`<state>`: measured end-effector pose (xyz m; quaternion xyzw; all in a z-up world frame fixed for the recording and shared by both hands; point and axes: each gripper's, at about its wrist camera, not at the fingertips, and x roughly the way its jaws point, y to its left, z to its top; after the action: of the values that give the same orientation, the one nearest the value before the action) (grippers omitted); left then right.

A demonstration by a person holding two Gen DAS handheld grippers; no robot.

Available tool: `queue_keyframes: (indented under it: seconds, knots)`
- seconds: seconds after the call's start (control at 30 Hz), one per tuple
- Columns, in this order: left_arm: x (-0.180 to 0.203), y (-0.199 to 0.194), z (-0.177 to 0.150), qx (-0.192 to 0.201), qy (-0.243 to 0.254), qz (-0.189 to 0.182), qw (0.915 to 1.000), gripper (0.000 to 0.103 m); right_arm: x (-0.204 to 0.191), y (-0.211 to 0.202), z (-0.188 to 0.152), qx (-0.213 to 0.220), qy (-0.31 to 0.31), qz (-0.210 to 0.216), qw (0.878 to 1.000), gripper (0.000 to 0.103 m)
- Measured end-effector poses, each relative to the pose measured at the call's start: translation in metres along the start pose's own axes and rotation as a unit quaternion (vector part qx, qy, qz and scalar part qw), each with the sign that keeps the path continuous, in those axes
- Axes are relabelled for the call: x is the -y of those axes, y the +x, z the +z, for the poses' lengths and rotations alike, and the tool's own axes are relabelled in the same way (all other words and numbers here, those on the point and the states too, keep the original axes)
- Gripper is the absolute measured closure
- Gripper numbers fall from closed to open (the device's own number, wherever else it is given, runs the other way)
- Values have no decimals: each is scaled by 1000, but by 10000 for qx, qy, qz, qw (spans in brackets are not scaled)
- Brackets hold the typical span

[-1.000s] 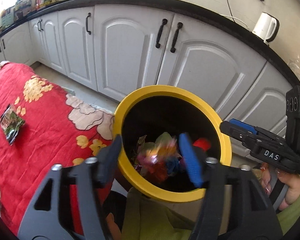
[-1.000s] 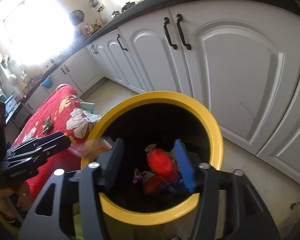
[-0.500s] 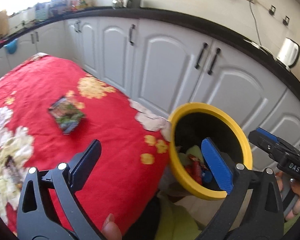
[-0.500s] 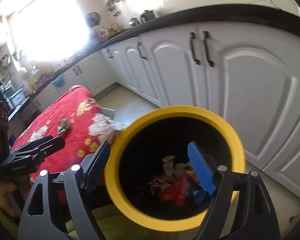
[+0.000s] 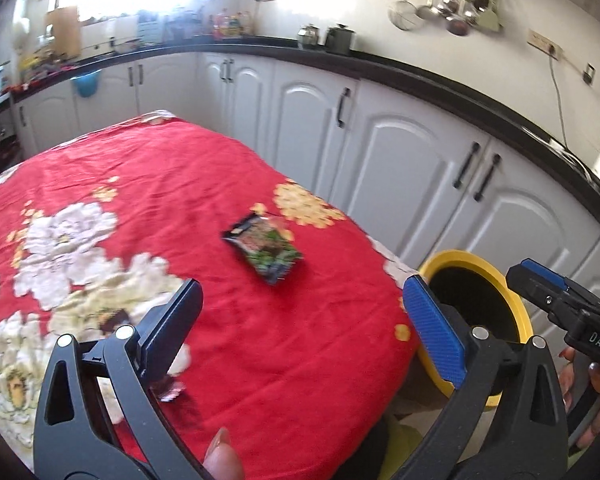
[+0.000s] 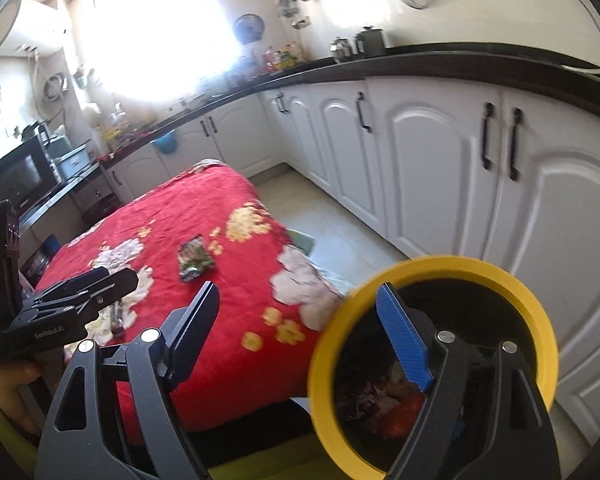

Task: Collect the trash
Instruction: 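Move both open tools back toward the chocolate bar and green snack bag, then grasp the brown chocolate bar with the left tool while the right tool grasps the green pea bag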

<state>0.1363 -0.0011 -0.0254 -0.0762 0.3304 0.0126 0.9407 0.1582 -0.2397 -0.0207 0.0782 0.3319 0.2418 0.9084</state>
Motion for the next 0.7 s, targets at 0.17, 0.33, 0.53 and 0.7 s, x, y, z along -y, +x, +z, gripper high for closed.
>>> queue_keyframes:
  seconds: [0.17,0.33,0.53,0.7]
  knots:
    - [-31,-4,-1,16,-320,274,9991,11,-25,23,12,-90,-200,160,9996,25]
    - [-60,-4,-4,-18,-652,478,9967,11,-47,45,17,-239,-350,314,9986,25]
    - [-85,-4,-10,-71,-936,655,9934,11,-65,67,22,-395,-480,439,9971,25]
    - [-104,-2,-17,-204,-1175,777,9898,11,-79,89,24,-574,-587,544,9951,25]
